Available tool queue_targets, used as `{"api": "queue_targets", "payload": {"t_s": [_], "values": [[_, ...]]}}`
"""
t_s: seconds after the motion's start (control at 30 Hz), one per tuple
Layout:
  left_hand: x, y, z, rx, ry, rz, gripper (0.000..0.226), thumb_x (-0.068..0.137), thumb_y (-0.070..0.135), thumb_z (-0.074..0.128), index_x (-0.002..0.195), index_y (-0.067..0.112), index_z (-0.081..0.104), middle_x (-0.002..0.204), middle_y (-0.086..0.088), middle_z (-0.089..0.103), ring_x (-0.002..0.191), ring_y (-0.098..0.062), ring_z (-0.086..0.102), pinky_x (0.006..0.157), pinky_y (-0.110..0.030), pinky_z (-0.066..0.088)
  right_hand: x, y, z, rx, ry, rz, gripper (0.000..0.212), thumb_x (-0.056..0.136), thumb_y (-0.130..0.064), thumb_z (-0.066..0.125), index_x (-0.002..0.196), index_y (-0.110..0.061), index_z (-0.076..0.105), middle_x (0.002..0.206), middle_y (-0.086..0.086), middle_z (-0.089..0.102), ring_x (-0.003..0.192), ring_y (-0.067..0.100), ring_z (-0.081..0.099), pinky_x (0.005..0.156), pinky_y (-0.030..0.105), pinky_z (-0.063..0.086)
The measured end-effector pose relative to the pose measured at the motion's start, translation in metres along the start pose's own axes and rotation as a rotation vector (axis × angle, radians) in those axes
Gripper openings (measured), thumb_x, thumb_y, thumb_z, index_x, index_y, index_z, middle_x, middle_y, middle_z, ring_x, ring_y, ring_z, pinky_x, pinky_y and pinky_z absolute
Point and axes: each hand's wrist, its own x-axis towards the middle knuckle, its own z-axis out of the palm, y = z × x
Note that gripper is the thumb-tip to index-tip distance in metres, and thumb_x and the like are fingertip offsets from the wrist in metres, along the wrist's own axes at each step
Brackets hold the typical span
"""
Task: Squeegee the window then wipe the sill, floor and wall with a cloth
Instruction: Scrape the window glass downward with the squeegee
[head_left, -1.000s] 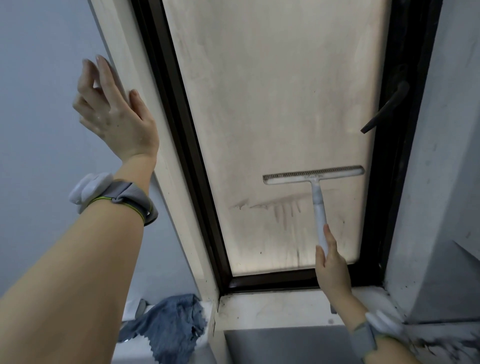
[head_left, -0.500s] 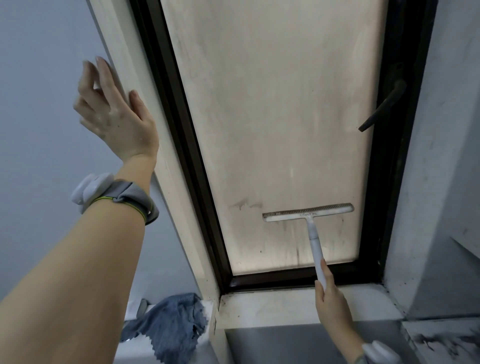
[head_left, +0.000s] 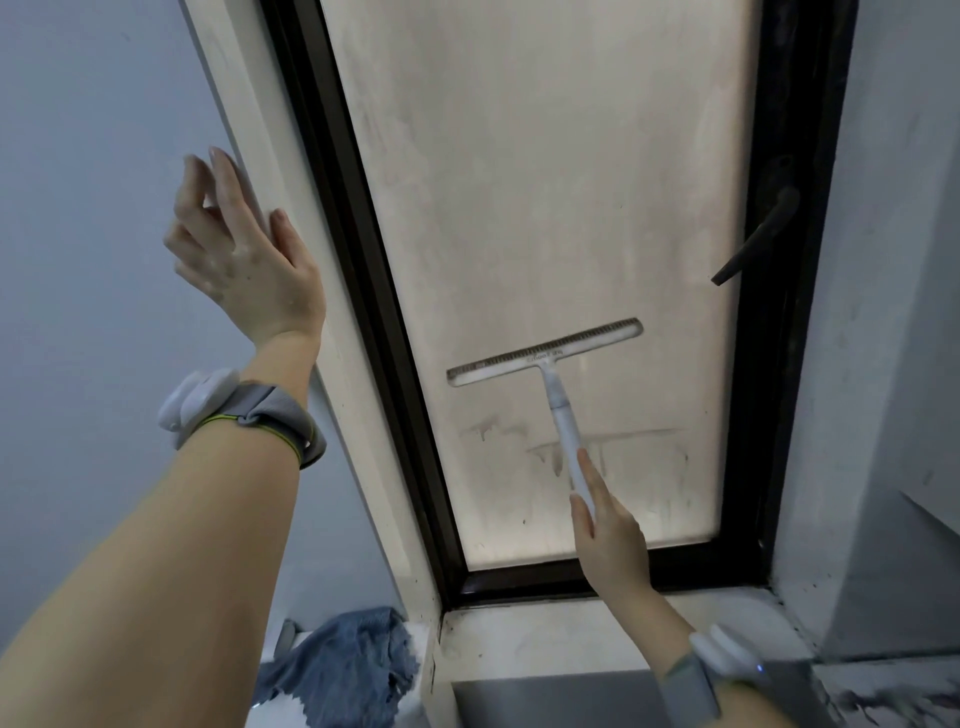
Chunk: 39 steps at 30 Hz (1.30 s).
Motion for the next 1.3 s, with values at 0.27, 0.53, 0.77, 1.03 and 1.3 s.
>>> {"api": "queue_targets", "payload": {"t_s": [0.27, 0.53, 0.77, 1.03, 1.3], "values": [[0.0, -0.001, 0.004, -0.022, 0.041, 0.008, 0.054, 0.09, 0.027, 0.041, 0.143, 0.018, 0.035, 0.145, -0.005, 0.034, 0.123, -0.024, 0.039, 0.101, -0.036, 0.029, -0.009, 0.035, 0.027, -0.108, -0.11, -0.016, 0.068, 0.09, -0.012, 0.055, 0.136, -0.042, 0.013, 0.069, 0.003, 0.046, 0.042, 0.01, 0.031, 0.038, 0.017, 0.018], [0.0, -0.003, 0.006, -0.005, 0.044, 0.014, 0.054, 0.091, 0.027, 0.041, 0.144, 0.019, 0.033, 0.146, -0.003, 0.034, 0.122, -0.022, 0.038, 0.102, -0.036, 0.028, -0.077, 0.078, 0.042, -0.231, -0.235, 0.195, 0.074, 0.081, -0.008, 0.066, 0.142, -0.029, 0.029, 0.063, 0.003, 0.054, 0.034, 0.006, 0.023, 0.033, 0.012, 0.012], [0.0, -0.003, 0.007, -0.008, 0.041, 0.016, 0.054, 0.091, 0.028, 0.041, 0.144, 0.018, 0.034, 0.146, -0.004, 0.033, 0.123, -0.023, 0.038, 0.102, -0.037, 0.028, -0.086, 0.059, 0.028, -0.124, -0.198, 0.272, 0.073, 0.084, -0.007, 0.062, 0.14, -0.028, 0.02, 0.055, -0.016, 0.035, 0.04, 0.005, 0.034, 0.038, 0.013, 0.022], [0.0, -0.001, 0.005, -0.006, 0.033, 0.017, 0.055, 0.091, 0.029, 0.04, 0.144, 0.019, 0.032, 0.147, -0.004, 0.032, 0.125, -0.024, 0.037, 0.104, -0.035, 0.025, -0.02, 0.026, -0.004, 0.0, 0.047, 0.18, 0.061, 0.092, -0.013, 0.049, 0.14, -0.035, 0.02, 0.049, -0.006, 0.033, 0.039, 0.013, 0.032, 0.038, 0.024, 0.022], [-0.001, 0.003, 0.0, 0.014, -0.002, 0.002, 0.055, 0.092, 0.029, 0.037, 0.145, 0.018, 0.03, 0.147, -0.005, 0.031, 0.125, -0.025, 0.037, 0.104, -0.035, 0.025, -0.013, 0.033, -0.009, -0.01, -0.029, 0.202, 0.058, 0.096, -0.021, 0.041, 0.144, -0.039, 0.014, 0.051, 0.003, 0.04, 0.041, 0.019, 0.037, 0.039, 0.026, 0.026]]}}
